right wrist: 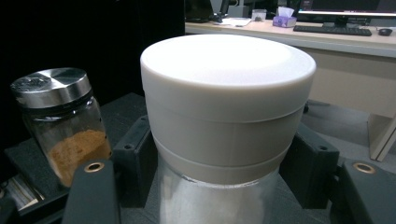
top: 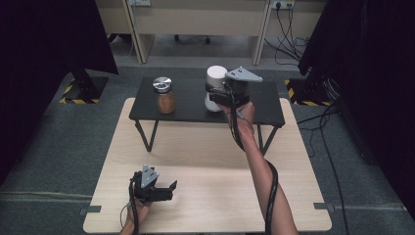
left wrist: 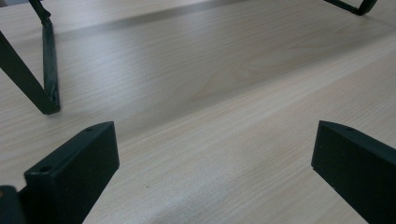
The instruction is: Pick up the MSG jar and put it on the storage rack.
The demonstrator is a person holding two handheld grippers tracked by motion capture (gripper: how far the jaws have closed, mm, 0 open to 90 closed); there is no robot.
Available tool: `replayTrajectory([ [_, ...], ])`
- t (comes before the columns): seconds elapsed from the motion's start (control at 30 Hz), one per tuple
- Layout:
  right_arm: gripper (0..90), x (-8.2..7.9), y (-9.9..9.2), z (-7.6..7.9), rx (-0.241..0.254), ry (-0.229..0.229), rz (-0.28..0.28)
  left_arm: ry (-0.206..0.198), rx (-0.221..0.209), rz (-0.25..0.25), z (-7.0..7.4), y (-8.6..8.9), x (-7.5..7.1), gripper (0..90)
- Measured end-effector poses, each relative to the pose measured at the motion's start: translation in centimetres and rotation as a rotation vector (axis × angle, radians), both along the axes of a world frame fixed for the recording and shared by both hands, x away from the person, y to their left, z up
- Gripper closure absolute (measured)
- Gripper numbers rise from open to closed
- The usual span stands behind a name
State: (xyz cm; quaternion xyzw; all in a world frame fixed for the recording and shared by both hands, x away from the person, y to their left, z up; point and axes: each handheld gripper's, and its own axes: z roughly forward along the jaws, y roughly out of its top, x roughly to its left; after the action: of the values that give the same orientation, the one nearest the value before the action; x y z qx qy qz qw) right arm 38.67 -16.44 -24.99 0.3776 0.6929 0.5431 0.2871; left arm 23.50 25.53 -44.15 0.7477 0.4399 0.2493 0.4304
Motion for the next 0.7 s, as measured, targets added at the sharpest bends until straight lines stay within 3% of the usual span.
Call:
replayTrajectory([
  [0.7,35.5,0.58,0.38,-0.61,0.006,0.013,-0.004,-0.004,-0.002,0.004,0.02,0.10,-0.16,0.0],
])
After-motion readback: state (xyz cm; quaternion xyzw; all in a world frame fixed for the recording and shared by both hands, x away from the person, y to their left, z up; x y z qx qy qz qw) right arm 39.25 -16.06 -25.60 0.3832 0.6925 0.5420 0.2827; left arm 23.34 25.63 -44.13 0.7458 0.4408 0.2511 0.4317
